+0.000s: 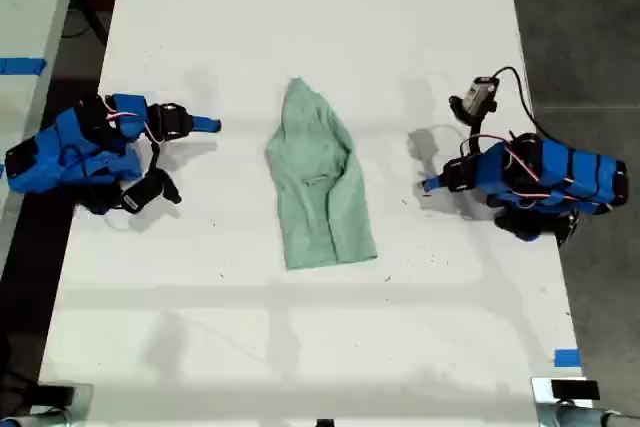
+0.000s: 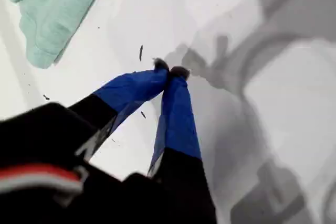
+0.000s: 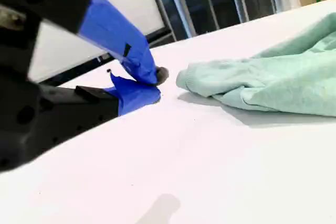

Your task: Fold t shirt

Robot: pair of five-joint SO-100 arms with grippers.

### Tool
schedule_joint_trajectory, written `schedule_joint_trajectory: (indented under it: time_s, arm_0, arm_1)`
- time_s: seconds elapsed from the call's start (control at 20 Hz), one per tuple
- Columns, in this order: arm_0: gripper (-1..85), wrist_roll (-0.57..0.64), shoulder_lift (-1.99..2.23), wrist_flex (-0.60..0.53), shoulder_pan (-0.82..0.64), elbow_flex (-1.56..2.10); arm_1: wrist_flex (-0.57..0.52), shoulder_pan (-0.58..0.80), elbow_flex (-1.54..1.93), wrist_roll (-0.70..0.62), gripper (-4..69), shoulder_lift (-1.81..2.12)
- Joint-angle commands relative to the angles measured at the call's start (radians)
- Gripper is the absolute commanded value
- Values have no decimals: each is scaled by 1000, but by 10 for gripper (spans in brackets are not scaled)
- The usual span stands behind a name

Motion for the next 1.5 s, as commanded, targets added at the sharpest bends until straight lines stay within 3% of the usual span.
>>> schedule_joint_trajectory:
  time_s: [0.0, 0.5, 0.7, 0.8, 1.0, 1.15, 1.25, 1.3, 1.4, 1.45]
  arm_0:
    - [-3, -20, 9, -3, 15, 12]
    - [-3, -21, 9, -3, 18, 12]
    - [-3, -98, 8, -11, -17, -14]
    - [-3, -210, -178, -17, 44, -103]
    - [-2, -453, -750, -75, 327, -514]
    - [7, -509, -1428, -20, 480, -1037]
    - [84, -517, -1761, -18, 568, -1355]
    - [173, -515, -1928, 32, 606, -1540]
    - [233, -508, -2255, 232, 669, -1963]
    - [244, -515, -2356, 291, 690, -2095]
  arm_1:
    - [8, -20, 38, 49, 14, 9]
    - [8, -21, 38, 61, 14, 8]
    - [41, -18, -21, 236, 15, -66]
    - [37, -104, -120, 307, 13, -161]
    - [-52, -259, -463, 345, 12, -557]
    - [-176, -342, -775, 290, 12, -1062]
    - [-238, -380, -917, 272, 12, -1261]
    - [-273, -394, -953, 265, 12, -1328]
    - [-314, -419, -1012, 247, 20, -1436]
    - [-331, -430, -1042, 232, 85, -1479]
